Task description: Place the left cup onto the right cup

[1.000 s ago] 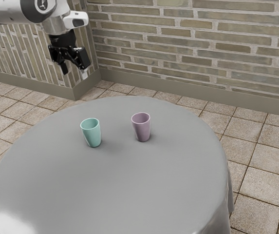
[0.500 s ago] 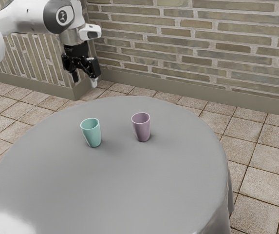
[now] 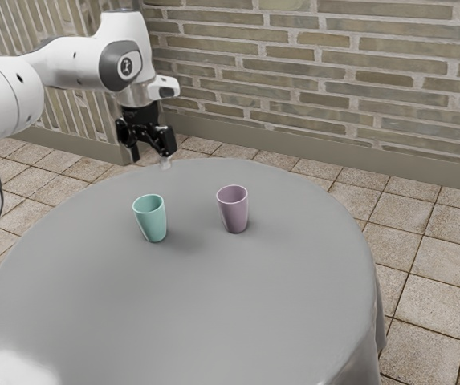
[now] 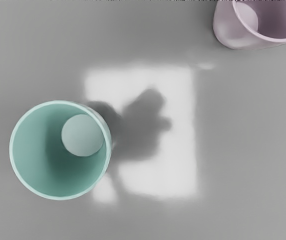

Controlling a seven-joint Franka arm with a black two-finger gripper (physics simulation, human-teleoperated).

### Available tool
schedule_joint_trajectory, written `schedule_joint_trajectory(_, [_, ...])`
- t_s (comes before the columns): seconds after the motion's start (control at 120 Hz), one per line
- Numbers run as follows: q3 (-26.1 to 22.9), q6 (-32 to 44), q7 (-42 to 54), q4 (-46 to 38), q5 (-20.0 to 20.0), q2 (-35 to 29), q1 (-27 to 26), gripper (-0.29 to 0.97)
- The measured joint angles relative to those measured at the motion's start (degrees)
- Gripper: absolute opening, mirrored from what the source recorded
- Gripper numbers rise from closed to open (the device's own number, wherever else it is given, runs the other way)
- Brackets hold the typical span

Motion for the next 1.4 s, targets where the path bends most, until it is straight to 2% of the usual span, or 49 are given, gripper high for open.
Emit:
schedule_joint_trajectory(0.258, [0.0,4.9,-0.1,-1.8,-1.0,2.9,0.4,0.68])
schedule_joint_trajectory(0.575, [0.0,8.6,-0.3,-6.7,-1.7,2.9,0.6,0.68])
schedule_joint_trajectory(1.4, [0.0,14.0,-1.1,-6.7,-3.4,8.2,0.7,0.68])
